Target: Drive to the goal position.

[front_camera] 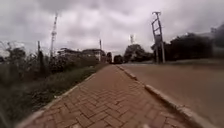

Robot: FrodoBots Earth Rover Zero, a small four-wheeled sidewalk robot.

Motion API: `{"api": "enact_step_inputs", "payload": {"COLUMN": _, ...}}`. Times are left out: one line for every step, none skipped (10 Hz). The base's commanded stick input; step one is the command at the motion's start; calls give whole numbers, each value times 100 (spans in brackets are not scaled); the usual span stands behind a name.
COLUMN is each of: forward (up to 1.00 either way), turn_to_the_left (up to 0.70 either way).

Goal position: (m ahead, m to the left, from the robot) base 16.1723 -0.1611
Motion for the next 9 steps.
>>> {"api": "enact_step_inputs", "payload": {"forward": 70, "turn_to_the_left": 0}}
{"api": "enact_step_inputs", "payload": {"forward": 70, "turn_to_the_left": 0}}
{"api": "enact_step_inputs", "payload": {"forward": 70, "turn_to_the_left": 0}}
{"api": "enact_step_inputs", "payload": {"forward": 70, "turn_to_the_left": 0}}
{"api": "enact_step_inputs", "payload": {"forward": 70, "turn_to_the_left": 0}}
{"api": "enact_step_inputs", "payload": {"forward": 70, "turn_to_the_left": 0}}
{"api": "enact_step_inputs", "payload": {"forward": 70, "turn_to_the_left": 0}}
{"api": "enact_step_inputs", "payload": {"forward": 70, "turn_to_the_left": 0}}
{"api": "enact_step_inputs", "payload": {"forward": 70, "turn_to_the_left": 0}}
